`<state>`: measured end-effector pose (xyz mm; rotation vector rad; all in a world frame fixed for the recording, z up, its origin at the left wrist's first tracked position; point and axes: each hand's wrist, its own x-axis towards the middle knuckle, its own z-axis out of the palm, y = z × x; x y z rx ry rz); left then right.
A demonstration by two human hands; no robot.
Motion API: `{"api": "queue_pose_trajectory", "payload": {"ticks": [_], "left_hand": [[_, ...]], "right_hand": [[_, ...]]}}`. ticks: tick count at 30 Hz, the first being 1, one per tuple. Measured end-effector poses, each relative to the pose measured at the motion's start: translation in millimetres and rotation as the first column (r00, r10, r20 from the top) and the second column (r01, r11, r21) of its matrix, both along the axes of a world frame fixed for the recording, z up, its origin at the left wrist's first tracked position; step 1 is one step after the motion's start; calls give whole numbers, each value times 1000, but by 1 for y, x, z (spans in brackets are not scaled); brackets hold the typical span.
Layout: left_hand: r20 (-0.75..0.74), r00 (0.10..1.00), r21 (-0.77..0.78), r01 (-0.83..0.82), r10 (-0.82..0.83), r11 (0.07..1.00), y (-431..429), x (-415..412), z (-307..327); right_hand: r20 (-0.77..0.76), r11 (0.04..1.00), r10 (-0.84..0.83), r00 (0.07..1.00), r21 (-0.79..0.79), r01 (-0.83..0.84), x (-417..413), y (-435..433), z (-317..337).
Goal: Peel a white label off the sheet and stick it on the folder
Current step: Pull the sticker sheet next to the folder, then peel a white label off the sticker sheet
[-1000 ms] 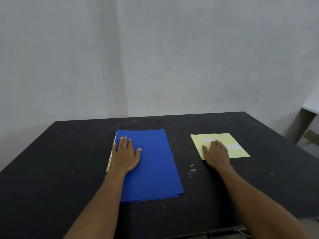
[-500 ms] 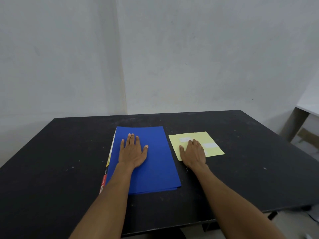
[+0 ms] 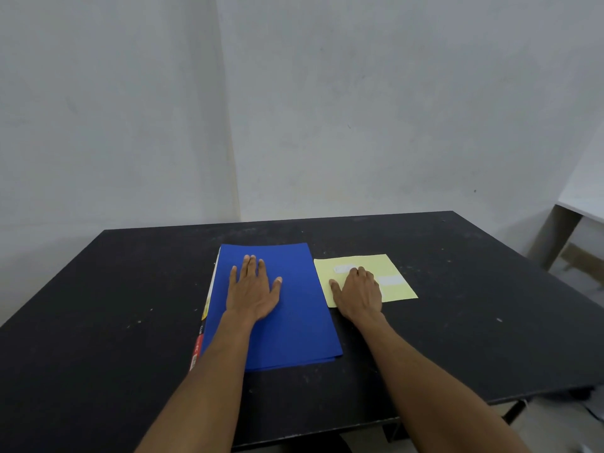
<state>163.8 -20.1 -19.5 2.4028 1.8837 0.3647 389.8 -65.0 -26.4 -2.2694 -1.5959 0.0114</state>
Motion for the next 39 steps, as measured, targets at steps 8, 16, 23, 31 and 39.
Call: {"api": "queue_pose_trajectory", "payload": {"ticks": [8,16,23,31,39], "left_hand": [[9,997,23,73,-73,997,9,21,2],[29,967,20,253,-254,967,28,82,-7],[59,952,-58,303,-300,951,34,105,-16],[67,950,-80,310,-305,947,38,102,-22],[49,950,-69,311,-309,948,38,102,-22]], "right_hand": [[30,996,20,999,84,-22,26,12,8],[91,996,42,995,80,-49,57,35,2],[138,993,83,987,69,-93,58,42,-2],[121,984,103,987,134,-119,57,49,-2],[36,983,103,994,147,-107,59,50,-7]]}}
